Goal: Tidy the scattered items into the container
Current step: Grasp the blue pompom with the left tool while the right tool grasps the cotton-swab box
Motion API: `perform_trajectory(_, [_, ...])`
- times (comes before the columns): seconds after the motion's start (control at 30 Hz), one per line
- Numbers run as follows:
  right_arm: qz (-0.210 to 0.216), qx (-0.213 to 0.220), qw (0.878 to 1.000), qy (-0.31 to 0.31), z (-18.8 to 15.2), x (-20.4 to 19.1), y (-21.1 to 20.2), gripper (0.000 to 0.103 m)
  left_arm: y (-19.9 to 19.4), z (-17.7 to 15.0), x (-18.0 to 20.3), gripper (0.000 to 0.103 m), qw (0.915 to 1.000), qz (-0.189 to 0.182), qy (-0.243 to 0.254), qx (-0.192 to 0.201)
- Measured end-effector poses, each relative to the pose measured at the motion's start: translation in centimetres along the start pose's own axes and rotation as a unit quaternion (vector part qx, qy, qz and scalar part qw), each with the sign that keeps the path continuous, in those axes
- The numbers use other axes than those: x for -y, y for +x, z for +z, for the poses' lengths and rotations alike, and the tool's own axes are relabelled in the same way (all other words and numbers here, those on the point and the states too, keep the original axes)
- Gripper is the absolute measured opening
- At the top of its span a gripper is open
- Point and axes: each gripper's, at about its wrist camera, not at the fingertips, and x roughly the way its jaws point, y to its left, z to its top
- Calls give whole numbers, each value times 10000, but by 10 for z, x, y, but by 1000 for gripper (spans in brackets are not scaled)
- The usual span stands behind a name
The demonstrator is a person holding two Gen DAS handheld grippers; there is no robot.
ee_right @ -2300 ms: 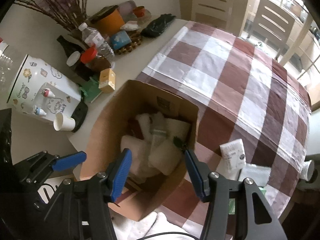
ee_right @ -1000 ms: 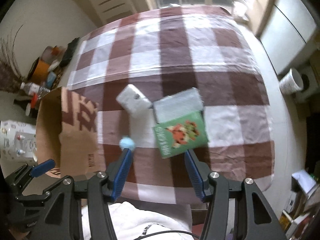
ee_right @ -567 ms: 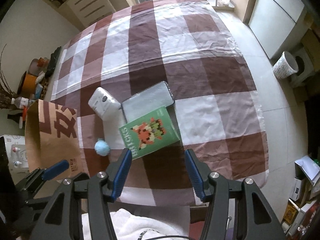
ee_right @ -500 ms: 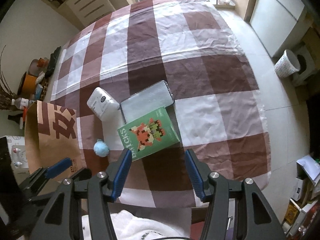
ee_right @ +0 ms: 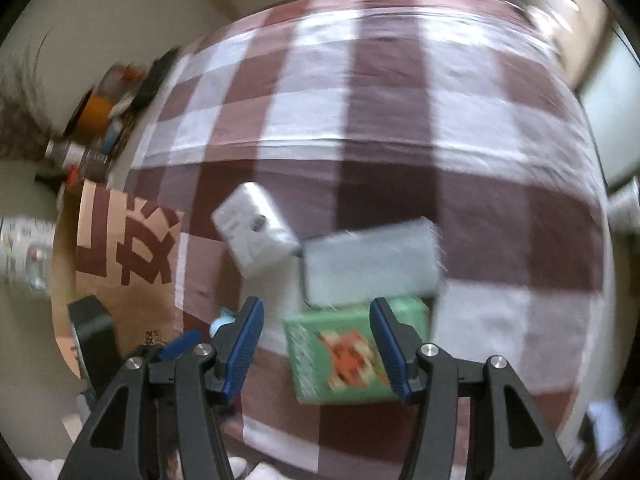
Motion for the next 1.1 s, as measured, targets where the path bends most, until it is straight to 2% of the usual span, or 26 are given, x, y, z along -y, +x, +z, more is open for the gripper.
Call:
perform_trajectory(0.13, [-172,-291,9961,-816,25,-34,35,57,9,-2,-4,72,9999,64,-41,76])
perform_trajectory(0.27, [-543,-544,9832,-1653,41,-67,72,57,14,-1,-12,72,9996,80,-233,165])
perform_trajectory(0.37, [-710,-733,9738,-2034,46,-81,96,57,15,-2,-12,71,9994,120,-157,291])
perform_trajectory(0.4, [-725,-772,9720,-2098,48,-84,101,61,15,-2,-14,70,9993,112,-179,318])
perform_trajectory(0.5, [-756,-829,9696,-2176,51,-90,110,65,15,-5,-14,66,9991,184,-87,368])
perform_trajectory(0.7, [-1086,-1203,9582,-2357,51,-95,142,67,12,-13,-19,51,9984,316,45,467])
perform_trajectory(0.77, [-1107,-1097,9587,-2377,50,-96,141,66,12,-14,-19,46,9980,392,104,483])
perform_trajectory(0.8, [-1121,-1058,9595,-2358,49,-95,140,65,12,-15,-19,44,9978,422,146,490])
perform_trajectory(0.87, [-1033,-977,9654,-2185,49,-89,136,64,12,-16,-18,33,9971,515,274,498])
perform_trajectory(0.93, [-958,-961,9706,-1989,48,-81,130,64,12,-18,-18,27,9970,503,372,455])
perform_trajectory(1.1, [-928,-722,9805,-1577,39,-57,91,64,9,-21,-24,24,9989,250,329,218])
